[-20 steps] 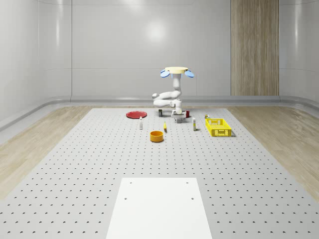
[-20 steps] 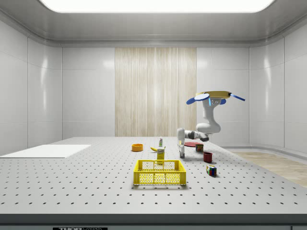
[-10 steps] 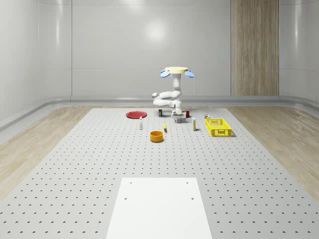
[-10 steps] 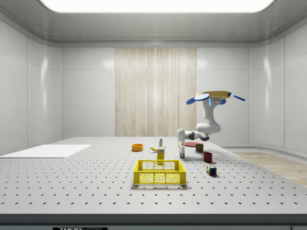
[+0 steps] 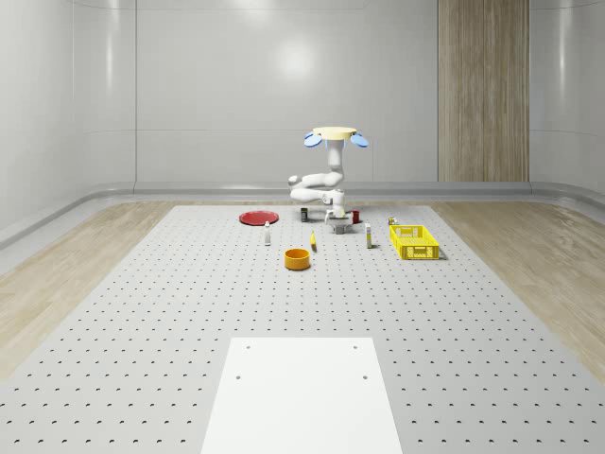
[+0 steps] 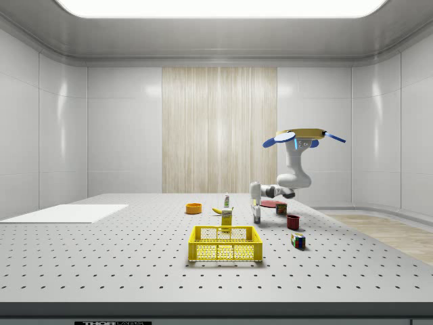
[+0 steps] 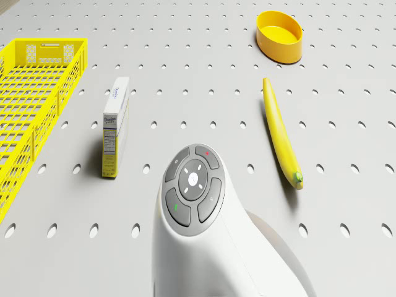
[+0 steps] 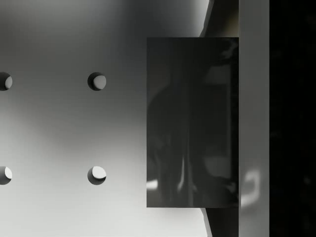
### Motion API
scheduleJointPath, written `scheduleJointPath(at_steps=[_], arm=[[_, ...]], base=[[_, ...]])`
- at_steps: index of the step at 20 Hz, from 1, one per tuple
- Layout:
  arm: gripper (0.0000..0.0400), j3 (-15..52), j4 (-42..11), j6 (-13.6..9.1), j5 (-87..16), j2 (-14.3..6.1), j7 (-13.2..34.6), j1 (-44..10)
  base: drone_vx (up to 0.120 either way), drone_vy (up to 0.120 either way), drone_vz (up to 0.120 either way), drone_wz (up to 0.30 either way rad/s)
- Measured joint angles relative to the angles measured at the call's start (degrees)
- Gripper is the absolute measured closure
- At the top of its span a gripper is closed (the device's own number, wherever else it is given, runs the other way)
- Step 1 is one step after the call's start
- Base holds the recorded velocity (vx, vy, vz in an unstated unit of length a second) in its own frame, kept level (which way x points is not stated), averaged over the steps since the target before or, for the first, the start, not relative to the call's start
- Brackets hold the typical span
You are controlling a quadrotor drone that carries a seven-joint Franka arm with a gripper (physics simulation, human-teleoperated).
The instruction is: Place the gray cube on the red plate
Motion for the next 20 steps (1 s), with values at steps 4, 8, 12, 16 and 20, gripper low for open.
scheduleJointPath(at_steps=[4,8,12,16,20], arm=[[0.0147,1.21,-0.28,-0.19,1.24,-0.23,0.25,-0.12],[0.0149,4.11,-0.88,-1.06,4.07,-0.28,0.72,-0.29],[0.0150,6.13,-1.18,-1.40,6.11,-0.54,1.10,-0.53],[0.0150,7.16,-1.29,-1.23,7.22,-0.99,1.35,-0.75],[0.0150,7.66,-1.31,-0.85,7.83,-1.52,1.53,-0.93]], base=[[0.000,0.000,0.000,0.000],[0.000,0.000,0.080,0.000],[0.000,-0.120,0.120,0.000],[0.000,-0.120,0.120,0.000],[0.000,-0.120,0.120,0.000]])
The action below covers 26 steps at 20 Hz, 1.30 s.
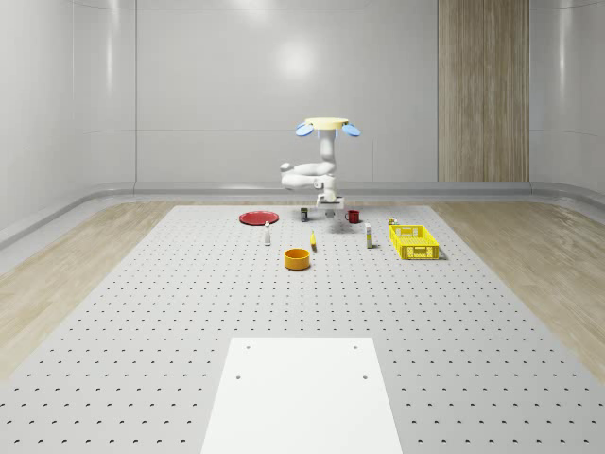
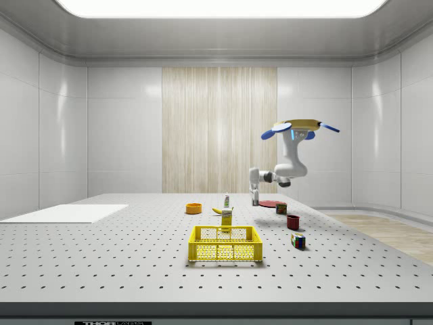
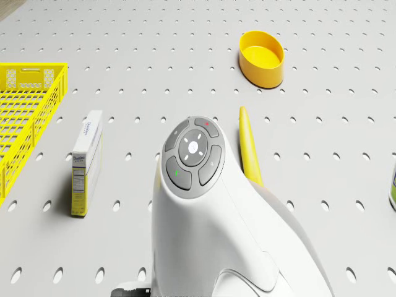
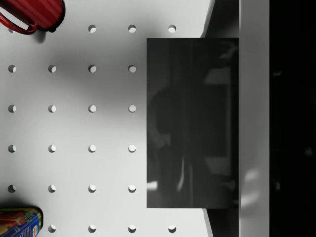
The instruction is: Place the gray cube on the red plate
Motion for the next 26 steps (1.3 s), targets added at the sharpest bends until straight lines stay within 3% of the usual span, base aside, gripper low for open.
scheduleJointPath(at_steps=[5,9,26], arm=[[0.0150,0.32,0.01,0.59,0.48,-0.69,0.18,-0.20],[0.0150,0.48,0.04,1.09,0.76,-1.23,0.30,-0.34],[0.0150,0.90,0.13,3.01,1.67,-3.29,0.73,-0.85]], base=[[0.000,-0.120,0.120,0.000],[-0.120,-0.120,0.110,0.000],[-0.120,-0.120,0.000,0.000]])
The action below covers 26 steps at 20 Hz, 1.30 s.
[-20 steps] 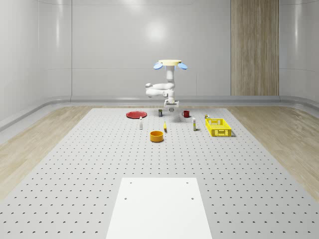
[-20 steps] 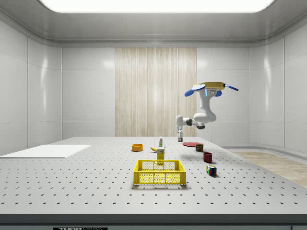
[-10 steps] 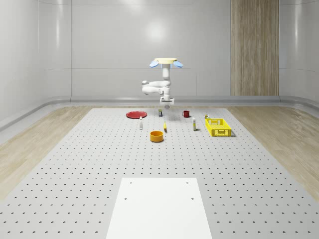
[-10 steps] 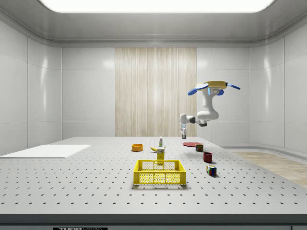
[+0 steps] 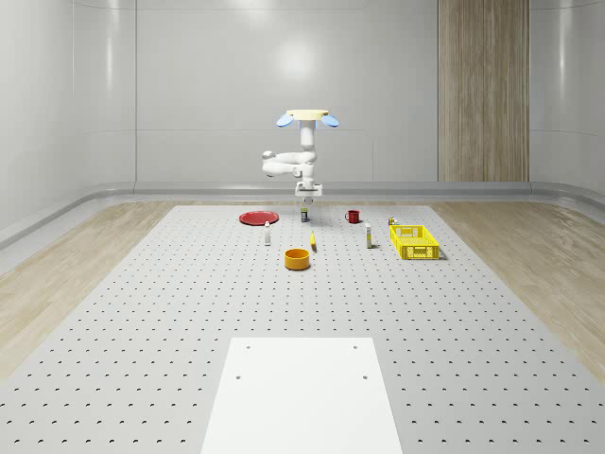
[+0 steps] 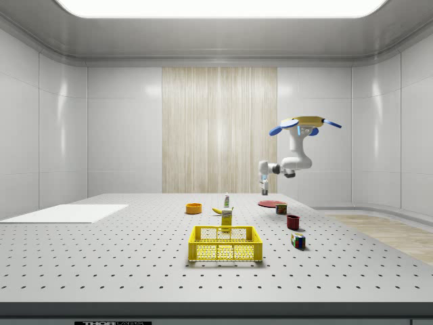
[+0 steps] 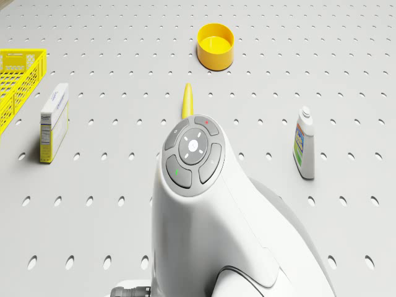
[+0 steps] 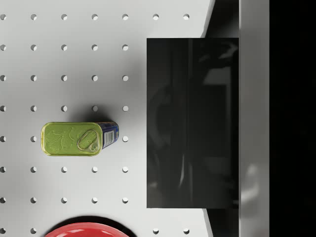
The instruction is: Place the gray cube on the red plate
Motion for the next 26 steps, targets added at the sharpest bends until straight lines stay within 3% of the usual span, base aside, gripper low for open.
scheduleJointPath(at_steps=[26], arm=[[0.0150,0.42,0.11,2.27,1.01,-2.42,0.47,-0.57]], base=[[-0.120,-0.120,0.000,0.000]])
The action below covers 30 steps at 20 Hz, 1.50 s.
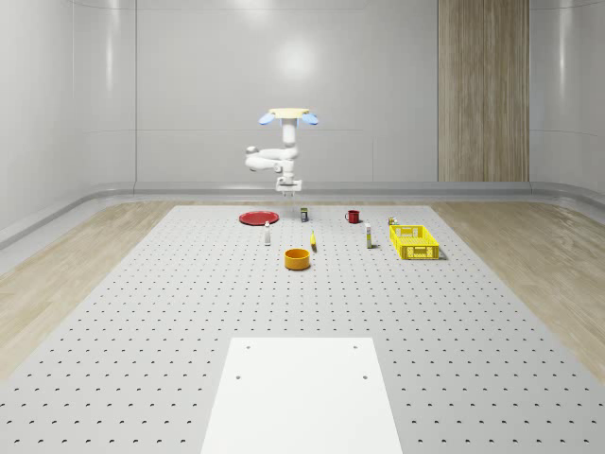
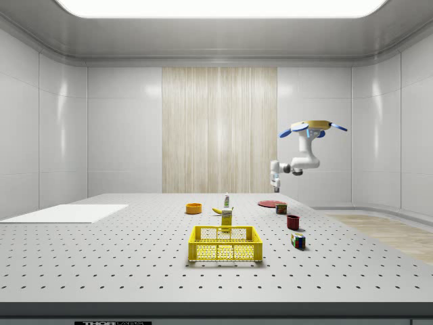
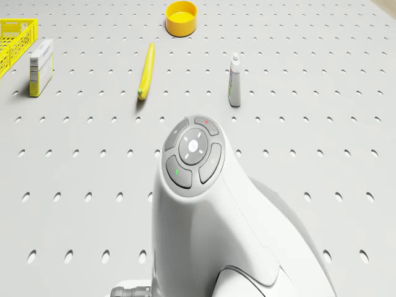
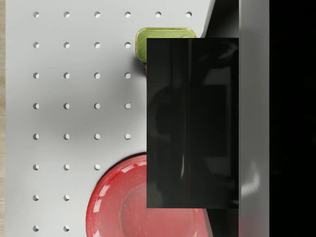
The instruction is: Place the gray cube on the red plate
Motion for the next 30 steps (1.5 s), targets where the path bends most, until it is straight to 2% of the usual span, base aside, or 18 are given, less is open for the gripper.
scheduleJointPath(at_steps=[7,10,20,24,30], arm=[[0.0150,0.09,0.02,0.49,0.21,-0.52,0.10,-0.12],[0.0150,0.12,0.03,0.68,0.30,-0.73,0.13,-0.17],[0.0150,0.22,0.06,1.27,0.55,-1.36,0.25,-0.31],[0.0150,0.26,0.07,1.49,0.65,-1.58,0.29,-0.36],[0.0150,0.31,0.08,1.78,0.77,-1.90,0.34,-0.43]], base=[[-0.114,-0.120,0.000,0.000],[0.000,-0.120,0.000,0.000],[0.000,-0.120,-0.120,0.000],[0.000,-0.120,-0.040,0.000],[0.000,-0.120,-0.120,0.000]])
